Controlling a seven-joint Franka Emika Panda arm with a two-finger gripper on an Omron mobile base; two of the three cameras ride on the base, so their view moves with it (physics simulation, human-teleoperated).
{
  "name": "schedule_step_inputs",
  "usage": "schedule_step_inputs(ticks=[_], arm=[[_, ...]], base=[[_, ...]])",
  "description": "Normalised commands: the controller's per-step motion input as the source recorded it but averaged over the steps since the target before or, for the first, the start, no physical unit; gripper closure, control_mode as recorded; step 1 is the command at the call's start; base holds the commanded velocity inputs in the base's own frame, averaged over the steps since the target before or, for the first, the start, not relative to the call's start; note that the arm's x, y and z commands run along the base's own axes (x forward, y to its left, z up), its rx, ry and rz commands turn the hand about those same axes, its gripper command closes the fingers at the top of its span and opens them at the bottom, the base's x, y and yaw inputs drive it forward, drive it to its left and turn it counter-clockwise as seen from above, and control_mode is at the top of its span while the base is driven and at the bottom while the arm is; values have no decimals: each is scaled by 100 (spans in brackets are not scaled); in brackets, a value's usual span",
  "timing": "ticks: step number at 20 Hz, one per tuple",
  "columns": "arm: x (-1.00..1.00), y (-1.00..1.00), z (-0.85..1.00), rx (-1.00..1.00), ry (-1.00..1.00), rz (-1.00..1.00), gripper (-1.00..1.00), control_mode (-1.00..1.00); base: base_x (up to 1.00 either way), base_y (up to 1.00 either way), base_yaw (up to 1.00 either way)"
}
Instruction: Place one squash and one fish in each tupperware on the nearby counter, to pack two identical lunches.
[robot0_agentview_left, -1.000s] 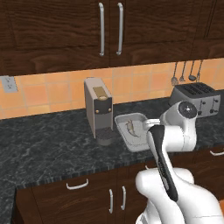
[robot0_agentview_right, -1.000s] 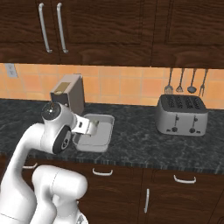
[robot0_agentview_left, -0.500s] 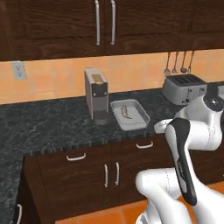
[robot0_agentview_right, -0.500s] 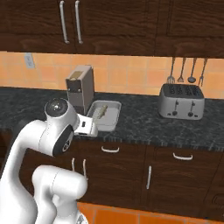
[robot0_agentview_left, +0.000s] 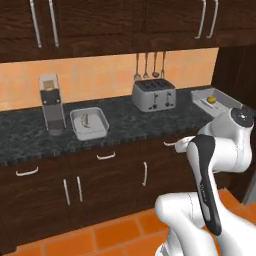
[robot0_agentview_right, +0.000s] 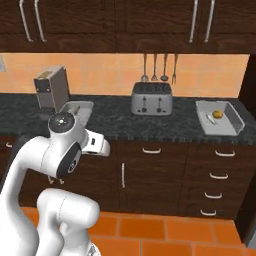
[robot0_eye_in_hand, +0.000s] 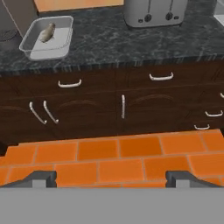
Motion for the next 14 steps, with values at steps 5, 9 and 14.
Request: schedule_step_inputs(ticks=[5,9,14], arm=[[0,0,0,0,0,0,-100,100],[0,0,0,0,0,0,-100,100],[0,0,0,0,0,0,-100,100]], base=[[-9,-100,-9],[0,-100,-9],[0,-100,-11]])
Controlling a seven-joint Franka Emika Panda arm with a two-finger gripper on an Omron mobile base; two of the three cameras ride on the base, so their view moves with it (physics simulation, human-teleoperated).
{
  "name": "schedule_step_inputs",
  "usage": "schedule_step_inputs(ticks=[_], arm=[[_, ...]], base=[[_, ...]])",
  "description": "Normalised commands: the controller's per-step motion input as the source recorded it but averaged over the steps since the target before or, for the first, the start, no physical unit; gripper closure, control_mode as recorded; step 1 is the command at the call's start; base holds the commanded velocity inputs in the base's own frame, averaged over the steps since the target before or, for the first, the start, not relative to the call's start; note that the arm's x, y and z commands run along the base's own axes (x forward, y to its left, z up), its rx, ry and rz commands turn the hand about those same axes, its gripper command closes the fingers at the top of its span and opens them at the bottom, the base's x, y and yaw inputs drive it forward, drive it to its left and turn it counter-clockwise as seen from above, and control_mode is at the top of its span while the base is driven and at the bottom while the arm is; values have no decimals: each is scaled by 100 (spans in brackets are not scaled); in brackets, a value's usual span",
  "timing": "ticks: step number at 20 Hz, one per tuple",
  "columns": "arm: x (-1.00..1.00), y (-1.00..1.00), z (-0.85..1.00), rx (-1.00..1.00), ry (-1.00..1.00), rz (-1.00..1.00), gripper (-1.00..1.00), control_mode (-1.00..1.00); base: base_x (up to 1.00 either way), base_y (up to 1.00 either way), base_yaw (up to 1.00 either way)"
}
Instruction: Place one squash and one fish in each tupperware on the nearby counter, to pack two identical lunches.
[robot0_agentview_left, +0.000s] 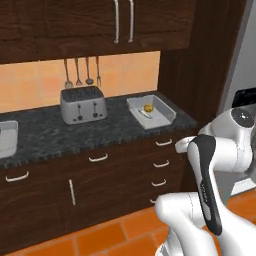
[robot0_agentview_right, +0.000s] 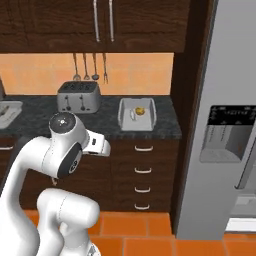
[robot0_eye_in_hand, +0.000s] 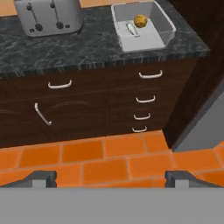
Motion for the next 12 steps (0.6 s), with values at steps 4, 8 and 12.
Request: schedule_step_inputs(ticks=[4,8,12], arm=[[0,0,0,0,0,0,-100,100],[0,0,0,0,0,0,-100,100],[0,0,0,0,0,0,-100,100]], base=[[0,-100,-5],[0,-100,7],[0,-100,29]])
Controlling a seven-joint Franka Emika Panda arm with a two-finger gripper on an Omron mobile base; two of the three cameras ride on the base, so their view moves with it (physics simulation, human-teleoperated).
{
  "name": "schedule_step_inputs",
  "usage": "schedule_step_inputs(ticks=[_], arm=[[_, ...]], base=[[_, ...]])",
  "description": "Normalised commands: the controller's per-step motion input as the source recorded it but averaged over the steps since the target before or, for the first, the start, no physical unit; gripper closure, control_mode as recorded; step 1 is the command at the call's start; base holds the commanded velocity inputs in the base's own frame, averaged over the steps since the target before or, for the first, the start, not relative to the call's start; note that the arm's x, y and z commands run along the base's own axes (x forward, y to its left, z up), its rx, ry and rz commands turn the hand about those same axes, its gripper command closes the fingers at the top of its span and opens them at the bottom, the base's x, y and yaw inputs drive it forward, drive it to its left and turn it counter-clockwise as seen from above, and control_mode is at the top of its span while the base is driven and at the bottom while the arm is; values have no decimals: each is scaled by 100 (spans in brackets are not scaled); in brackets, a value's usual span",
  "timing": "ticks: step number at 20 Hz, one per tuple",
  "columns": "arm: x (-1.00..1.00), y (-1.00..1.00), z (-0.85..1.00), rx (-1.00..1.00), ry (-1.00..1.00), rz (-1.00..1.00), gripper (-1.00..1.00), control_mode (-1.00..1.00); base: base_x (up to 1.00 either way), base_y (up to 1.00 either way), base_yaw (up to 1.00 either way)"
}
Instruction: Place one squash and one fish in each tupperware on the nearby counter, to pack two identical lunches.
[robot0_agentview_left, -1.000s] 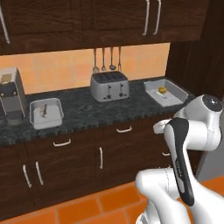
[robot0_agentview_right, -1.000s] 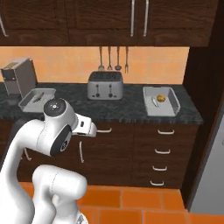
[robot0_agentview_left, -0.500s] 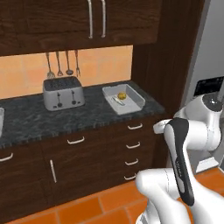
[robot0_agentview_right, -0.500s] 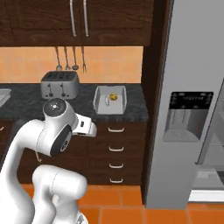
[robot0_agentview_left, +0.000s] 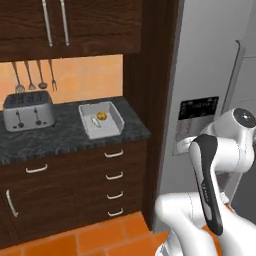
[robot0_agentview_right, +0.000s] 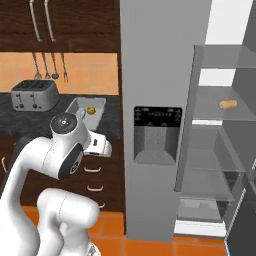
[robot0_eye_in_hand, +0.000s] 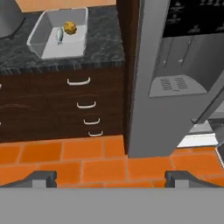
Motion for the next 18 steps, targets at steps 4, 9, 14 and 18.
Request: schedule_step_inputs(ticks=[4,9,14,18], arm=[[0,0,0,0,0,0,-100,100],[0,0,0,0,0,0,-100,100],[0,0,0,0,0,0,-100,100],[0,0,0,0,0,0,-100,100]], base=[[-3,-100,32],[-1,-89,19],[5,-42,2],[15,-43,2]])
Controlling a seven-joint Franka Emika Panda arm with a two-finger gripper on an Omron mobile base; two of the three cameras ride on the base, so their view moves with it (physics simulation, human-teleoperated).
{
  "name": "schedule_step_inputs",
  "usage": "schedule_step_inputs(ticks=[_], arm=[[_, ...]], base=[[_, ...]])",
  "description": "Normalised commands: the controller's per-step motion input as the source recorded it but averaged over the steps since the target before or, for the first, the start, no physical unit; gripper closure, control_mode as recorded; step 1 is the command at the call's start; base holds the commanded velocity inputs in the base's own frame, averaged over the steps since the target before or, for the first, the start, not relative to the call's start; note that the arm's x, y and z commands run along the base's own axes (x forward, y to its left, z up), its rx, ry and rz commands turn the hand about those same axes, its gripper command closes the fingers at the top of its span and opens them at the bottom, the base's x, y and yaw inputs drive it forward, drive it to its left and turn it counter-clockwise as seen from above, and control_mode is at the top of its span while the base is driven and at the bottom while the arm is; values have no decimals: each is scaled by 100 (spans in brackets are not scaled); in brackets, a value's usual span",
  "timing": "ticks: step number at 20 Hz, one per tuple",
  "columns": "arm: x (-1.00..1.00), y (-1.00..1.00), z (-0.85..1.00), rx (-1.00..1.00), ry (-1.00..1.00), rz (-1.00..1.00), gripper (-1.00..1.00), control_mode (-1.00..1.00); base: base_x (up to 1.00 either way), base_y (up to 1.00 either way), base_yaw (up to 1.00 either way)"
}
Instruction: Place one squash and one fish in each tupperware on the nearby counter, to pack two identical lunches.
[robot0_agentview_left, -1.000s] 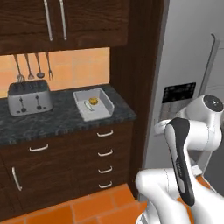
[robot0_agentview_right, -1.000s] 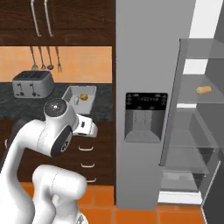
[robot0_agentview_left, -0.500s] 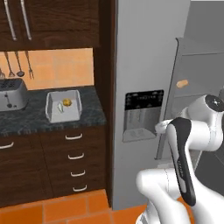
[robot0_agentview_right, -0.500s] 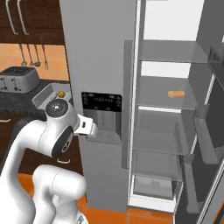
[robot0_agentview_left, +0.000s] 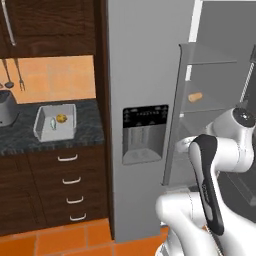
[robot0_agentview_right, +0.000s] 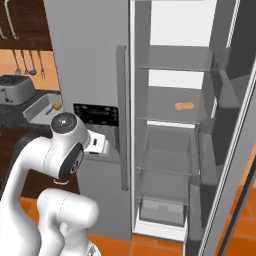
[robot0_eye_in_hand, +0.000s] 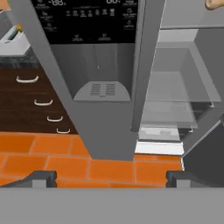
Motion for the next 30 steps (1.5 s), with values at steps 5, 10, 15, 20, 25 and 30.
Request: schedule_step_inputs(ticks=[5,10,15,20,25,30], arm=[[0,0,0,0,0,0,-100,100],[0,0,0,0,0,0,-100,100],[0,0,0,0,0,0,-100,100],[0,0,0,0,0,0,-100,100],[0,0,0,0,0,0,-100,100],[0,0,0,0,0,0,-100,100]], base=[[10,-75,8],[37,-43,3],[58,-38,3],[43,-48,3],[4,-29,2],[21,-4,0]])
